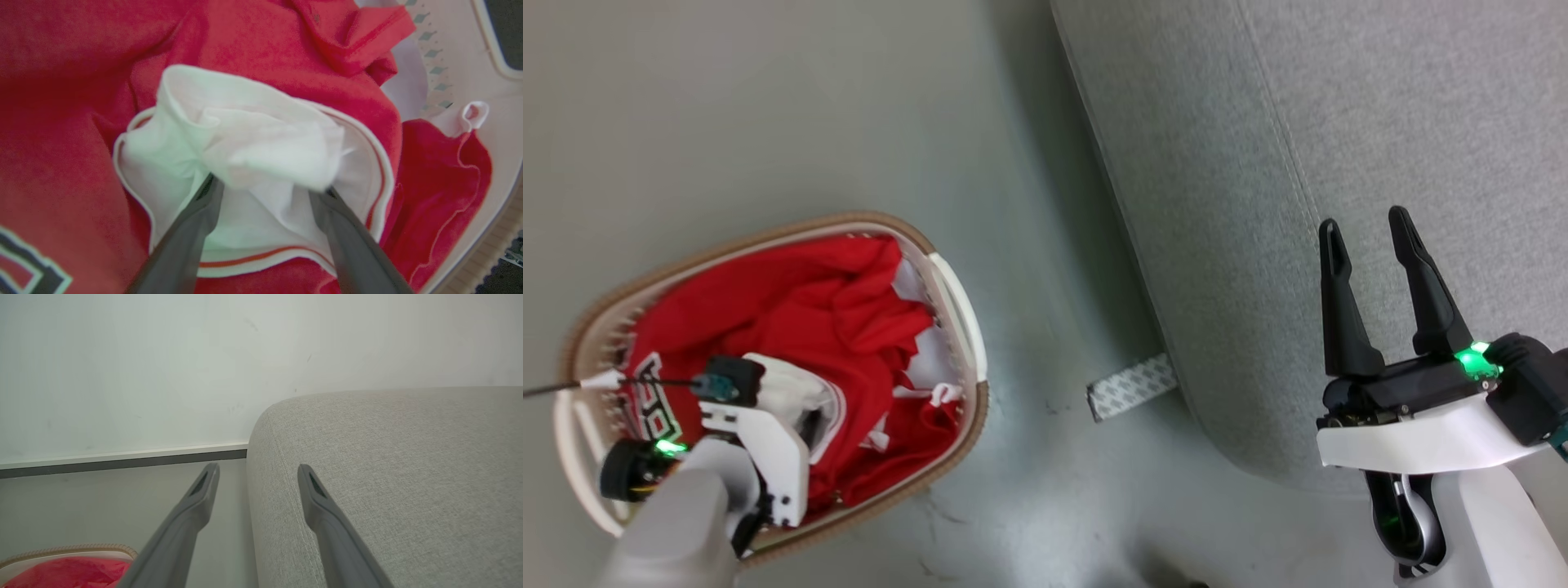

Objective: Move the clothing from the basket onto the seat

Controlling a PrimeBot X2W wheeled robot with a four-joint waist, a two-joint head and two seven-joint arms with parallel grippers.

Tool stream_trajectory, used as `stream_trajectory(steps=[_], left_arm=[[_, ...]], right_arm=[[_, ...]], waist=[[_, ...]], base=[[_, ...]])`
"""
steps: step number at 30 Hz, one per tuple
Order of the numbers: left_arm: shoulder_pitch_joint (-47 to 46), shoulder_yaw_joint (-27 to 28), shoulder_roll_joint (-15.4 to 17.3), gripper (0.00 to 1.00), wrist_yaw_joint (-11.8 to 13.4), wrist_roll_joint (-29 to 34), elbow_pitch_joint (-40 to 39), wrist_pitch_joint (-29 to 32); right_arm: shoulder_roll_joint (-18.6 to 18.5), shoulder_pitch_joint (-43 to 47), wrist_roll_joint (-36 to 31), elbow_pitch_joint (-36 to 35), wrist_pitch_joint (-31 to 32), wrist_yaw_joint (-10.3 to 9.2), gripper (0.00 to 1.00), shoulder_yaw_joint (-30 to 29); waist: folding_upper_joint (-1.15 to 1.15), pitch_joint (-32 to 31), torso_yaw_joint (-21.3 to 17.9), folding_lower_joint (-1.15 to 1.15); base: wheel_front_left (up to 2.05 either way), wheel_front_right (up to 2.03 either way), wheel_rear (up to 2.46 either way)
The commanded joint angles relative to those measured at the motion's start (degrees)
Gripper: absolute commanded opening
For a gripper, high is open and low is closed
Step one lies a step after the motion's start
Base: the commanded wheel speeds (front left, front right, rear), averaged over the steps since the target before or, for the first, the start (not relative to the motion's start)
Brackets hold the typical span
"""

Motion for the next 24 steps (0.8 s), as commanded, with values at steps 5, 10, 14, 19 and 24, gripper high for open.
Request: stream_trajectory(steps=[5, 10, 14, 19, 24], left_arm=[[-3.22, -3.01, 2.15, 1.00, 0.09, -0.93, 2.22, 3.58], [-5.17, -4.67, 2.73, 0.67, 0.09, -2.44, 2.76, 4.22], [-5.94, -6.07, 2.45, 0.00, 0.08, -3.15, 3.04, 4.24], [-5.56, -7.43, 1.43, 0.00, 0.08, -5.01, 3.09, 2.92], [-4.18, -8.47, -0.15, 0.00, 0.08, -6.97, 3.30, 1.35]], right_arm=[[0.04, -1.84, 1.99, -0.72, 0.03, -0.12, 1.00, 0.72], [0.04, -2.38, 2.72, -1.11, 0.03, -0.12, 1.00, 1.17], [0.04, -2.71, 2.83, -0.80, 0.03, -0.12, 1.00, 1.06], [0.04, -2.82, 2.38, -0.02, 0.03, -0.12, 1.00, 0.99], [0.03, -2.21, 1.23, 0.55, 0.03, -0.12, 1.00, 0.48]], waist=[[0.00, 4.60, -2.20, -0.01], [0.00, 6.39, -2.59, -0.01], [0.00, 6.60, -2.40, -0.01], [0.00, 5.27, -1.80, -0.01], [0.00, 2.11, -0.55, -0.01]], base=[[0.00, 0.00, 0.00], [0.00, 0.00, 0.00], [0.00, 0.00, 0.00], [0.00, 0.00, 0.00], [0.00, 0.00, 0.00]])
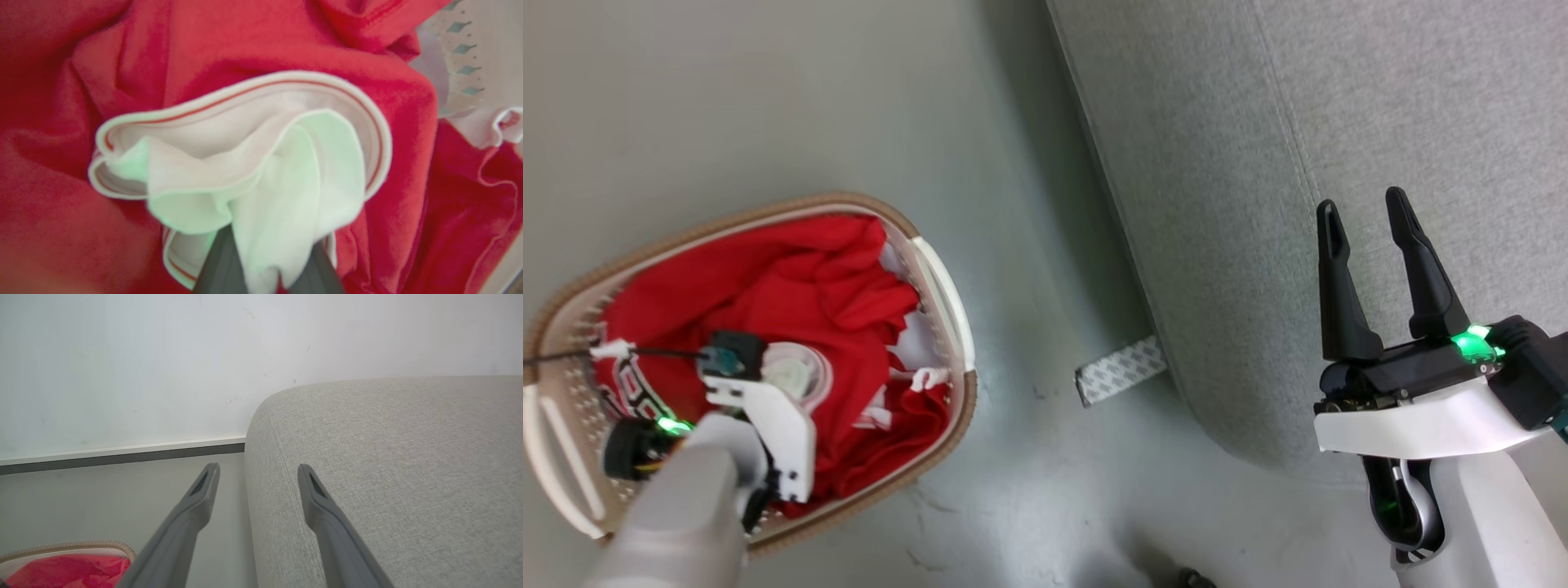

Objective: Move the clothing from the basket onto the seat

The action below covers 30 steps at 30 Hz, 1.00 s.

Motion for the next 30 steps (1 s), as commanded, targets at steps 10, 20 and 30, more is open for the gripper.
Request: stream_trajectory(steps=[10, 20, 30], left_arm=[[4.41, -2.32, -4.22, 0.00, 0.08, -5.42, -1.88, -6.36], [9.35, -7.78, -6.67, 0.00, 0.08, -12.73, -8.45, -12.70], [12.09, -11.82, -6.57, 0.00, 0.08, -17.93, -18.27, -15.05]], right_arm=[[-0.02, 1.86, -4.96, 1.83, 0.03, -0.12, 1.00, -1.81], [-0.18, 5.22, -8.38, 4.36, 0.03, -0.12, 1.00, -2.44], [-2.13, 9.07, -8.02, 5.93, 0.04, -0.12, 1.00, -2.10]], waist=[[0.00, -11.48, 6.50, 0.00], [0.00, -22.77, 14.89, 0.00], [0.00, -31.68, 22.05, 0.00]], base=[[0.00, 0.00, 0.00], [0.00, 0.00, 0.00], [0.00, 0.00, 0.00]])
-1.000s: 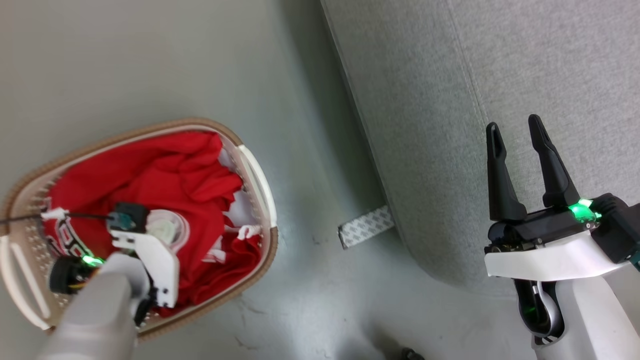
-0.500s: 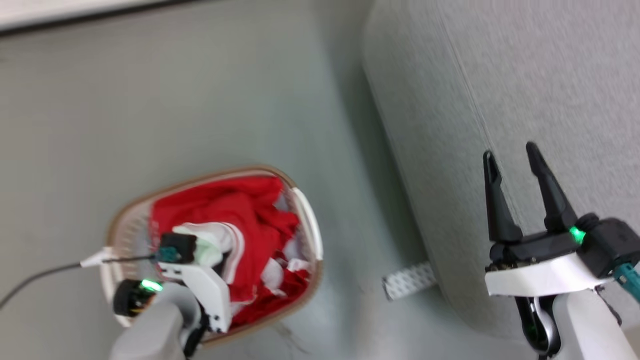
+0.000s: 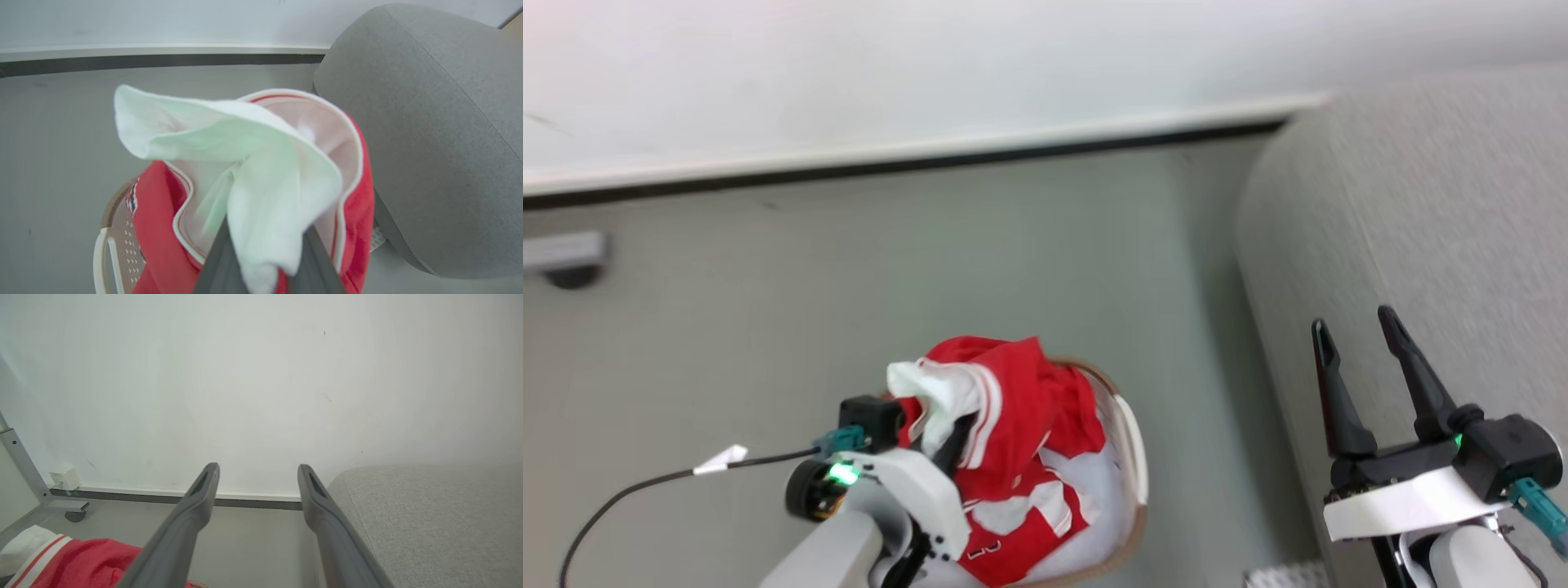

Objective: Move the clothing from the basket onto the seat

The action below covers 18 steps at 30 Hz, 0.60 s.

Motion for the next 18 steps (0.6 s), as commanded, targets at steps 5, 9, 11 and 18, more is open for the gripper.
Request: stream_trajectory(steps=[5, 9, 11, 18], left_arm=[[1.53, 2.21, 1.31, 0.00, 0.08, 0.59, -7.67, -0.30], [2.49, 4.99, 1.64, 0.00, 0.24, 2.47, -14.22, -0.28], [3.04, 6.11, 1.85, 0.00, 0.43, 3.74, -17.52, -0.28], [3.18, 8.49, 2.47, 0.00, 1.58, 6.14, -27.24, -0.29]], right_arm=[[-0.71, 2.01, 1.24, 0.47, 0.05, -0.12, 1.00, 0.82], [-0.58, 3.13, 1.52, 0.85, 0.04, -0.12, 1.00, 1.61], [-0.57, 3.60, 1.63, 1.09, 0.04, -0.12, 1.00, 1.94], [-0.60, 4.95, 2.19, 1.05, 0.04, -0.12, 1.00, 3.60]], waist=[[0.00, -6.03, 5.19, 0.01], [0.00, -8.01, 6.12, 0.01], [0.00, -8.92, 6.47, 0.01], [0.00, -11.31, 7.19, 0.01]], base=[[0.00, 0.00, 0.00], [0.00, 0.00, 0.00], [0.00, 0.00, 0.00], [0.00, 0.00, 0.00]])
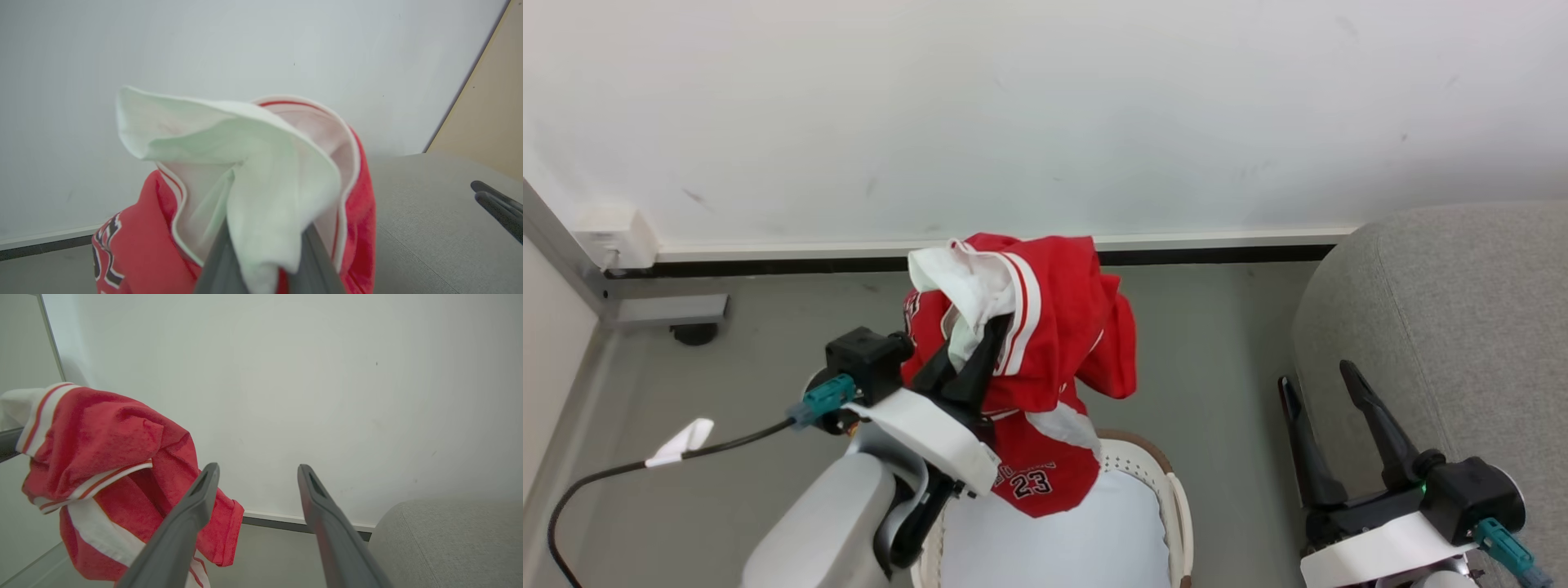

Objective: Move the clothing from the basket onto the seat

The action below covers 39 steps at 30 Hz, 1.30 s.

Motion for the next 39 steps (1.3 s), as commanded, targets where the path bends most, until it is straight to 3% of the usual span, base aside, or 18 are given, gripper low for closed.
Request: stream_trajectory(steps=[1, 11, 22, 30, 39], left_arm=[[-0.06, 0.30, 0.65, 0.00, 0.46, 0.63, -1.31, -0.16], [-0.14, 1.12, 2.42, 0.00, 2.94, 0.68, -10.85, 1.80], [0.10, 1.27, 3.58, 0.00, 4.20, 0.16, -13.99, 3.13], [-0.84, 0.39, 2.85, 0.00, 3.77, -0.01, -13.38, 3.64], [-2.13, -1.89, 0.46, 0.00, 3.22, -0.47, -13.63, 4.65]], right_arm=[[-0.24, 0.90, 0.30, 0.00, 0.03, -0.12, 1.00, 0.24], [-0.25, 1.65, 0.60, -0.50, 0.03, -0.12, 1.00, 2.60], [-1.21, 0.35, 0.30, 0.20, 0.03, -0.12, 1.00, 6.11], [-2.41, -1.40, -0.41, 3.41, 0.04, -0.12, 1.00, 13.73], [-2.48, -4.60, -1.20, 12.61, 0.03, -0.12, 1.00, 22.93]], waist=[[0.00, -0.50, 0.26, 0.01], [0.00, -0.82, 0.77, 0.01], [0.00, -0.07, 1.14, 0.01], [0.00, -0.37, 2.26, 0.01], [0.00, -1.34, 5.82, 0.01]], base=[[0.00, 0.00, 0.00], [0.00, 0.00, 0.00], [0.00, 0.00, 0.00], [0.00, 0.00, 0.00], [0.00, 0.00, 0.00]])
